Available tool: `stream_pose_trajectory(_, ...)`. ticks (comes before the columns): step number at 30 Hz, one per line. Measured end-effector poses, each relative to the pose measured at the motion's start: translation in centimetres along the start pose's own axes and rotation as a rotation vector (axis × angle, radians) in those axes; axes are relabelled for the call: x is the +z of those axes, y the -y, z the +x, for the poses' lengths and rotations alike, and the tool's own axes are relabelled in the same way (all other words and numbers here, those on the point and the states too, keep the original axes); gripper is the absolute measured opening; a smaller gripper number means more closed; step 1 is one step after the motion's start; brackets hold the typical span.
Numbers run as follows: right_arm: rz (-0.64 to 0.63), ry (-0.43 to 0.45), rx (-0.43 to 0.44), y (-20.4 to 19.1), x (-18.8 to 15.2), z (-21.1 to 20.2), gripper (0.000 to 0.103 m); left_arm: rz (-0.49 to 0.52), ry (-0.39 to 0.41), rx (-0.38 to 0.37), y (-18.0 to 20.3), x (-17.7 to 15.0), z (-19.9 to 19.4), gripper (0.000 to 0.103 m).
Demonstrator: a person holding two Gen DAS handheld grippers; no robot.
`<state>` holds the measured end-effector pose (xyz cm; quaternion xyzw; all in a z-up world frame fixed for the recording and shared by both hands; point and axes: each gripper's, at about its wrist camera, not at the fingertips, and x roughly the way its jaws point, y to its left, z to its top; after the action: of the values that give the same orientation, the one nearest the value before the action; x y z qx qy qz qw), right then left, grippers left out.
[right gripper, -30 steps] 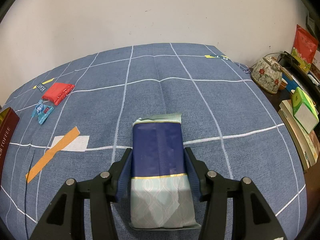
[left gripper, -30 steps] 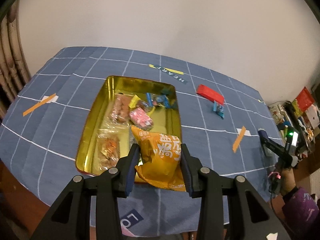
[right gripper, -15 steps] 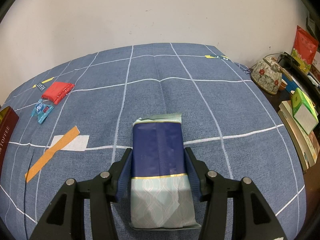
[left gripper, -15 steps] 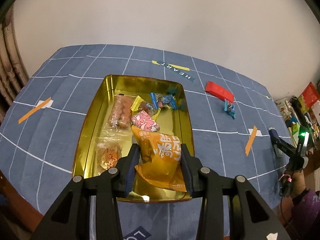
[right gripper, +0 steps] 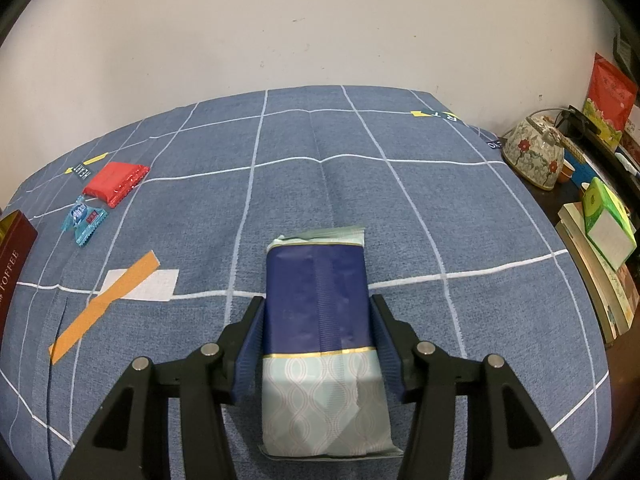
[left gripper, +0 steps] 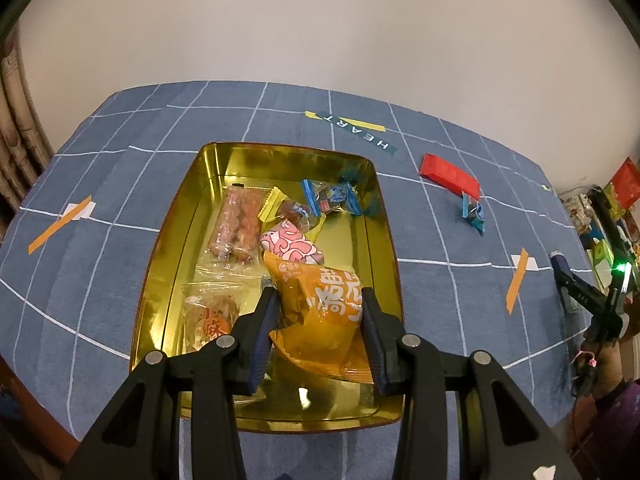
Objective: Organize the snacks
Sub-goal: 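Carry the orange bag into the gold tray and open the left tool, then withdraw the open left tool up from the gold tray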
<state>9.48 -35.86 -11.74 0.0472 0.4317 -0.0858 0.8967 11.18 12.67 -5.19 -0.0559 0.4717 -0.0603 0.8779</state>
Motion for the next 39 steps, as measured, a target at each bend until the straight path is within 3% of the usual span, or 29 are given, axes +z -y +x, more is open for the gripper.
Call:
stream_pose_trajectory(33, -0.002, 0.001, 0.001, 0.0, 0.0, 0.0, 0.053, 0.051, 0.007, 0.054, 1.0, 0.0, 0.5, 0.040)
stream_pose_trajectory(35, -0.002, 0.001, 0.001, 0.0, 0.0, 0.0, 0.053, 0.051, 0.006, 0.058, 1.1, 0.0, 0.4, 0.042)
stream_pose_trajectory(39, -0.002, 0.000, 0.001, 0.0, 0.0, 0.0, 0.053, 0.054, 0.027, 0.079, 1.5, -0.1, -0.5, 0.057)
